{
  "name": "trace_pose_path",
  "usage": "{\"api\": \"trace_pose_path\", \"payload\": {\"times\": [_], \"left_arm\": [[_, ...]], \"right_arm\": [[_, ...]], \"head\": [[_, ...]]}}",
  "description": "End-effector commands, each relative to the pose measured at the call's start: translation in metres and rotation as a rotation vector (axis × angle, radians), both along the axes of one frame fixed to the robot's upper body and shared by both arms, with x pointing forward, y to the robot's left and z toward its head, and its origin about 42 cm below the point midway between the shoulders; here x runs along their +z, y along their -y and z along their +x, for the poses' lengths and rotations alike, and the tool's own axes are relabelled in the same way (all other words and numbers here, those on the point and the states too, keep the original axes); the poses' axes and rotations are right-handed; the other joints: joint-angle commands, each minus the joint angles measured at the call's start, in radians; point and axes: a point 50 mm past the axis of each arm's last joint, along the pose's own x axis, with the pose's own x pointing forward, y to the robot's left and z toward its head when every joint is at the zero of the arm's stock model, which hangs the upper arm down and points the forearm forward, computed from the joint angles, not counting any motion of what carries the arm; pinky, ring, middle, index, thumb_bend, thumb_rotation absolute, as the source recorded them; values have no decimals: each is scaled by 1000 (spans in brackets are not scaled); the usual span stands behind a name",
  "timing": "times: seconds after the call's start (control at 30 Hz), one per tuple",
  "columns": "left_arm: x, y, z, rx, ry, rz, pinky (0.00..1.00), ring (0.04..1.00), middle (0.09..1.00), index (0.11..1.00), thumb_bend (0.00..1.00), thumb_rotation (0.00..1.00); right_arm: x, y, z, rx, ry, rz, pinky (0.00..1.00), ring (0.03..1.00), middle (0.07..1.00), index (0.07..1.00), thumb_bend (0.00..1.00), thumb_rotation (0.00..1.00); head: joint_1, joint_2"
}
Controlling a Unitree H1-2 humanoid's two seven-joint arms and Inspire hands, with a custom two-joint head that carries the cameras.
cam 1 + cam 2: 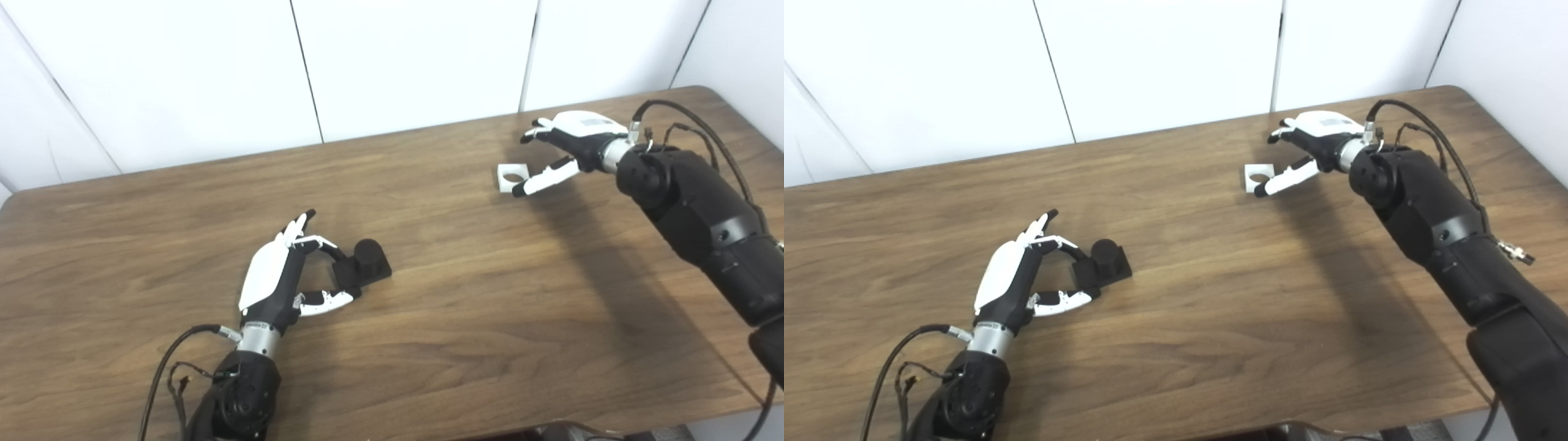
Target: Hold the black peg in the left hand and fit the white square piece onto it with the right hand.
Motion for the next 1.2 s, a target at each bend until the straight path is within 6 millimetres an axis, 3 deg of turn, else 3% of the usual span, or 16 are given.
{"api": "trace_pose_path", "payload": {"times": [0.0, 0.3, 0.4, 0.57, 0.7, 1.17], "left_arm": [[-13, -9, -4, 33, -64, 76, 1000, 1000, 1000, 492, 518, 87], [-13, -7, -6, 43, -52, 91, 1000, 1000, 991, 491, 519, 85], [-13, -6, -7, 45, -50, 97, 1000, 1000, 991, 492, 519, 85], [-13, -6, -9, 64, -65, 107, 1000, 1000, 989, 492, 518, 86], [-14, -7, -10, 76, -77, 116, 1000, 1000, 988, 492, 518, 86], [-14, -10, -14, 83, -83, 118, 1000, 1000, 989, 492, 518, 87]], "right_arm": [[34, -6, 12, 40, 82, 0, 997, 1000, 1000, 900, 1000, 741], [22, -11, 10, 51, 58, 11, 998, 1000, 1000, 882, 1000, 694], [16, -13, 9, 58, 59, 32, 993, 1000, 1000, 853, 999, 631], [6, -17, 7, 72, 80, 62, 973, 1000, 1000, 763, 888, 452], [0, -18, 6, 72, 95, 82, 972, 1000, 1000, 721, 843, 376], [-2, -16, 3, 71, 124, 73, 973, 1000, 994, 670, 755, 277]], "head": [[0, 1], [11, 10], [15, 15], [17, 19], [18, 21], [19, 29]]}}
